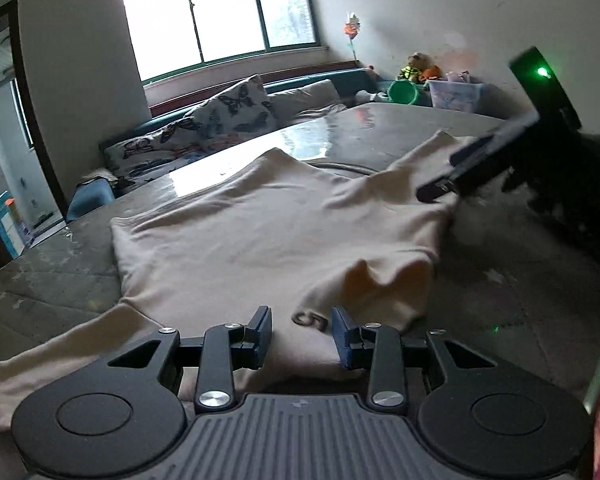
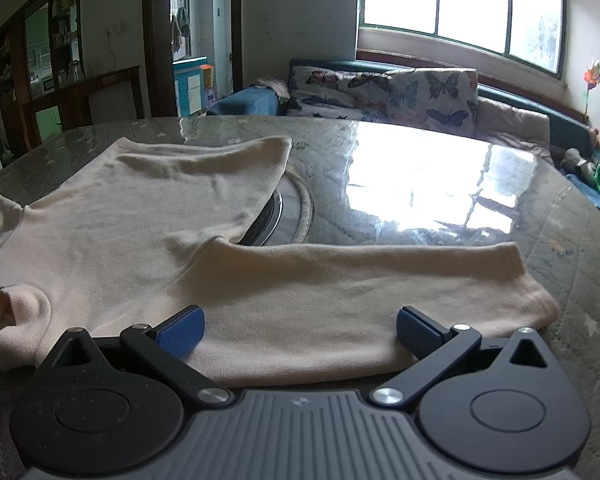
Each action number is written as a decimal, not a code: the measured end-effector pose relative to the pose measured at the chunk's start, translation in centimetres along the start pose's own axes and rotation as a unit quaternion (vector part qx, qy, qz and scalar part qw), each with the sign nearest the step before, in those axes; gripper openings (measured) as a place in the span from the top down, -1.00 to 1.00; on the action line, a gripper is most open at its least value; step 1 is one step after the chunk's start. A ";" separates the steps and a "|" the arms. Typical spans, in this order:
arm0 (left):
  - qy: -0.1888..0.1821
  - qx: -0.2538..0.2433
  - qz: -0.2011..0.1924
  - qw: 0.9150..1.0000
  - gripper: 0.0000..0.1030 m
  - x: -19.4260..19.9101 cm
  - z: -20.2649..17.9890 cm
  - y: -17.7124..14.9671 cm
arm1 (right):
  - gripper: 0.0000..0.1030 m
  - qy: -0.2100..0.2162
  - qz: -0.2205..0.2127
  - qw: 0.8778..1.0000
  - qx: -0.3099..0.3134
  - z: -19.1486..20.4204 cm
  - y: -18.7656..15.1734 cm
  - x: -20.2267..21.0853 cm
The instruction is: Fold clothes
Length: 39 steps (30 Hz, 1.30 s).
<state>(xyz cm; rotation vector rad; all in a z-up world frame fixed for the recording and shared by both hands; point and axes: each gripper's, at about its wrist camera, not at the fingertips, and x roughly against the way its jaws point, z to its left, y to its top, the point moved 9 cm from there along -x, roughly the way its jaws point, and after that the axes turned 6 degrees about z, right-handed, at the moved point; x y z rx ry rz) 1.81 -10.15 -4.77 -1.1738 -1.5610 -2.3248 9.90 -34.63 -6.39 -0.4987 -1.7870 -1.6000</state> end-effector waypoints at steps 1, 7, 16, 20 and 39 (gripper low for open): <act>-0.002 0.002 0.001 1.000 0.28 0.1 0.0 -0.2 | -1.00 -0.006 -0.006 1.000 -0.001 0.0 0.1 0.3; -0.005 0.000 0.001 1.000 0.27 0.1 -0.2 -0.4 | -1.00 0.019 -0.056 0.998 0.015 3.1 2.1 3.7; -0.002 0.001 -0.008 1.000 0.19 1.5 -0.3 0.0 | -1.00 0.071 -0.040 0.990 0.115 11.5 2.7 1.2; 0.005 0.019 -0.021 1.000 0.15 1.8 0.8 1.0 | -1.00 0.080 -0.026 0.986 0.140 12.9 1.5 0.9; 0.028 0.115 -0.026 0.993 -0.01 -1.5 4.6 3.1 | -1.00 0.106 -0.015 0.984 0.141 14.1 0.7 0.6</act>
